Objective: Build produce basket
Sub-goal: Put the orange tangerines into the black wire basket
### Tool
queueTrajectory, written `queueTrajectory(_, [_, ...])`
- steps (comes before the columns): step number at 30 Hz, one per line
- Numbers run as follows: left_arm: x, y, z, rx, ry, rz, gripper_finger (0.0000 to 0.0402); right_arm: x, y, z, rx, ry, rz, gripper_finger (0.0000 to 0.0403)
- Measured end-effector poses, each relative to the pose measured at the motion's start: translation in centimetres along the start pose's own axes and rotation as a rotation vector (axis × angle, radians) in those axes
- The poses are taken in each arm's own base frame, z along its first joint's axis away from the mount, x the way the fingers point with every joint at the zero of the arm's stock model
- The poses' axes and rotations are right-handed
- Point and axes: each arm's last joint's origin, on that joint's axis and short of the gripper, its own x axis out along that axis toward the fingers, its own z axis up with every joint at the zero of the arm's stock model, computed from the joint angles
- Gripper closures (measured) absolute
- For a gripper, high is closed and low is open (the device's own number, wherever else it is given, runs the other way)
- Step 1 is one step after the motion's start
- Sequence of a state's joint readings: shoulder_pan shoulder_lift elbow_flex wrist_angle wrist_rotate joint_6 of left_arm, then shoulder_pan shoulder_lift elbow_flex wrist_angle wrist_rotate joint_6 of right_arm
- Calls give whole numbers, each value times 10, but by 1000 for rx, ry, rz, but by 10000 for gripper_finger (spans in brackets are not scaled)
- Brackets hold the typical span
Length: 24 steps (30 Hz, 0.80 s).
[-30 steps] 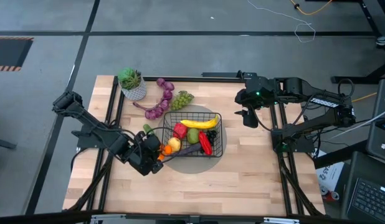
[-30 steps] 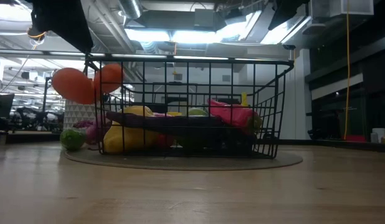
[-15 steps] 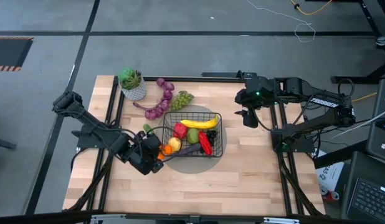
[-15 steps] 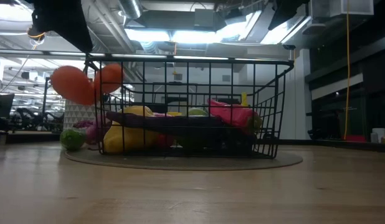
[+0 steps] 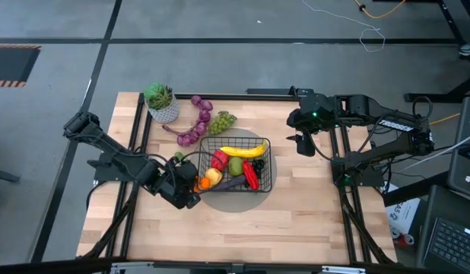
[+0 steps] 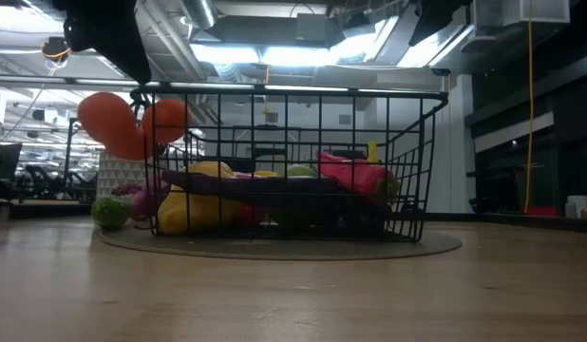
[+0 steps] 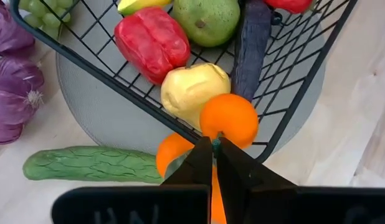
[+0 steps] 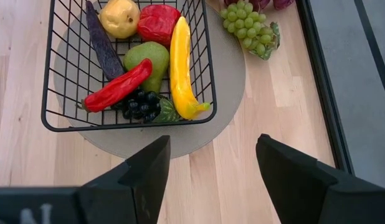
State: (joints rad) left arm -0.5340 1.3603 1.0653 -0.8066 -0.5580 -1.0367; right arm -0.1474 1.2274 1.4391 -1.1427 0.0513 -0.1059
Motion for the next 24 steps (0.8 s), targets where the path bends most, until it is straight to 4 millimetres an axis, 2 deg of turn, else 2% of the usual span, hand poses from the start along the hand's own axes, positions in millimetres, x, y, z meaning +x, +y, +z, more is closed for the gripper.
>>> queueTrajectory(10, [-7, -4, 12, 5, -23, -21, 401, 0, 0, 0, -2, 0, 0, 166])
queueTrajectory(24, [-17, -4, 40, 162, -174, 45, 401, 0, 0, 0, -3, 0, 0, 166])
